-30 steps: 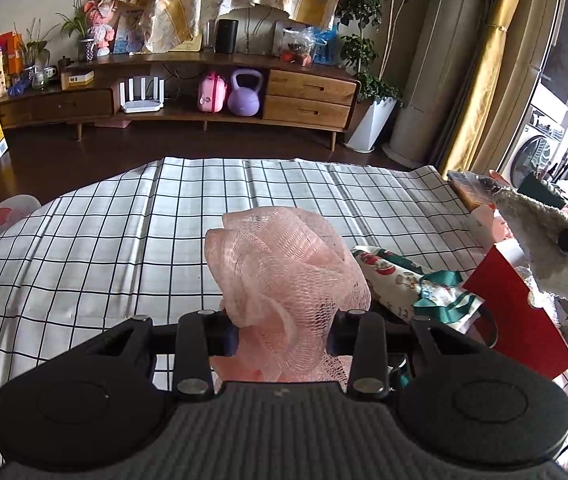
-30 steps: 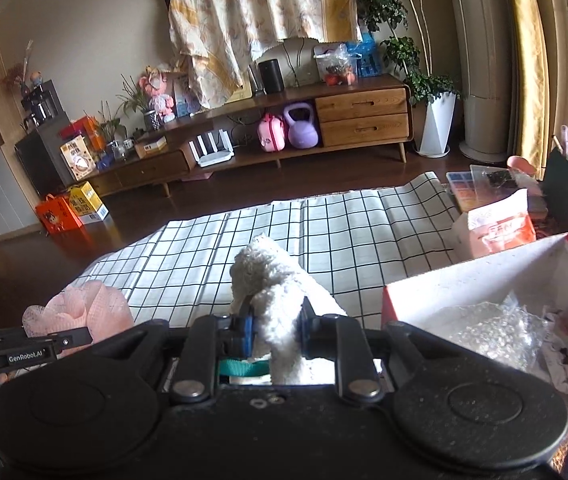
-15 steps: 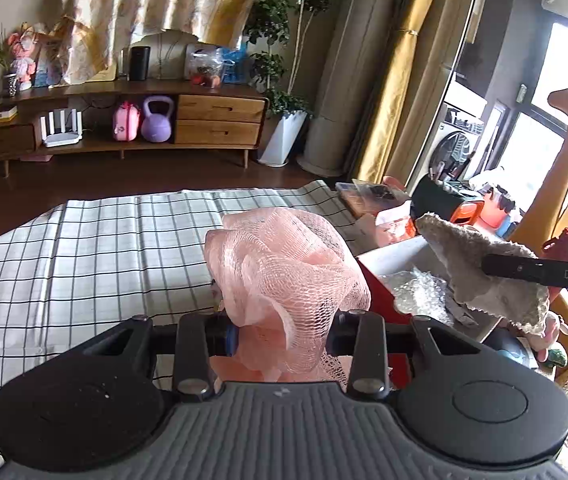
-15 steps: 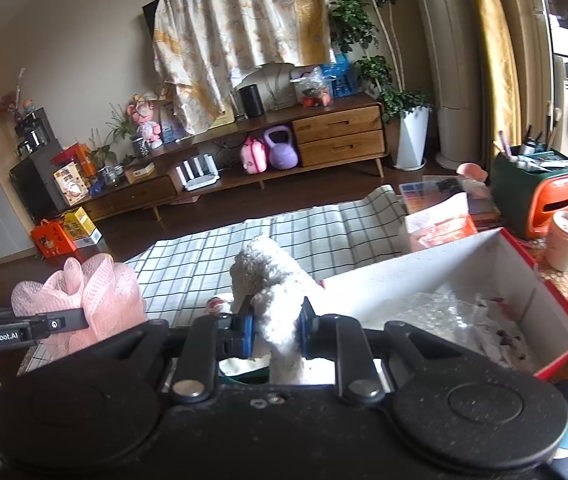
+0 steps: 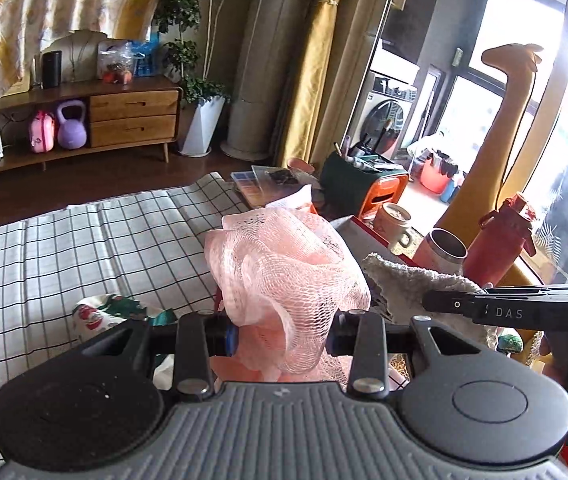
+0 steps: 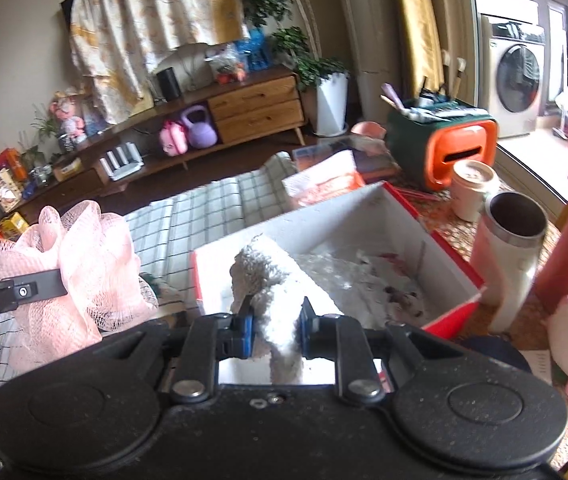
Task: Organize soft objects
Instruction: 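Carry the bath puff and fluffy cloth with both tools over the red box, then open both tools to drop the bath puff and cloth into the box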
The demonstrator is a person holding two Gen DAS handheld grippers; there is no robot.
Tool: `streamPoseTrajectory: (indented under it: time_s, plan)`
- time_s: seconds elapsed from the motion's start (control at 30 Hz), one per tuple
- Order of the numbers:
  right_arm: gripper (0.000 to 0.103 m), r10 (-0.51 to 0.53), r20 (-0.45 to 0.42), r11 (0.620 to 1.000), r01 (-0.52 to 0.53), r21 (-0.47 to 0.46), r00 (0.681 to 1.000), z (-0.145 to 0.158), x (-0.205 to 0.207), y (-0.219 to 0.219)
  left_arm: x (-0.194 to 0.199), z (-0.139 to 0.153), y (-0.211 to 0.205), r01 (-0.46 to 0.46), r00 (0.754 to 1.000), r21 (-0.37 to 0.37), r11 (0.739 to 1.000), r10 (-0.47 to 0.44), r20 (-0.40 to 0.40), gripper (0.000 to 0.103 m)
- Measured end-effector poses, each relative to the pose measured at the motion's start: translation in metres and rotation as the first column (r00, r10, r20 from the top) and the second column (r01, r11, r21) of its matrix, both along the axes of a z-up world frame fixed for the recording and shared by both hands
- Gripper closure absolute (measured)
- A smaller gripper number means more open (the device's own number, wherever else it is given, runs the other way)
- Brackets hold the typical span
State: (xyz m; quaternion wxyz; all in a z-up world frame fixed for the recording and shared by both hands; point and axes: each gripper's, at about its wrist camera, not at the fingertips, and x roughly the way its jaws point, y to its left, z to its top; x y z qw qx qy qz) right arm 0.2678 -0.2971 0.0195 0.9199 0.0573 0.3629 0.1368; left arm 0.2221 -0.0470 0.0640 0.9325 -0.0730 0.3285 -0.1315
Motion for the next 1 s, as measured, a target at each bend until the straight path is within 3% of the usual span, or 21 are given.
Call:
streamPoseTrajectory:
  time_s: [0.43, 0.73, 1.0]
  plan:
    - [0.084, -0.135, -0.015, 0.991, 0.136, 0.003, 0.991, -0.016, 0.046, -0.055, 0.056, -0.034, -0.095, 0.131, 0.988, 0.028, 0.991, -0.129, -0.079, 0.066]
    - [0.084, -0.145, -0.021, 0.989, 0.145, -0.004, 0.989, -0.031, 0.094, -0.050, 0.087, -0.063, -0.127, 0.155, 0.982, 0.061, 0.986, -0.147, -0.115, 0.066]
    - [0.083, -0.123, -0.066, 0.991, 0.119, -0.055, 0.990, -0.067, 0.117, -0.038, 0.112, -0.091, -0.140, 0.141, 0.980, 0.087, 0.986, -0.127, -0.150, 0.066]
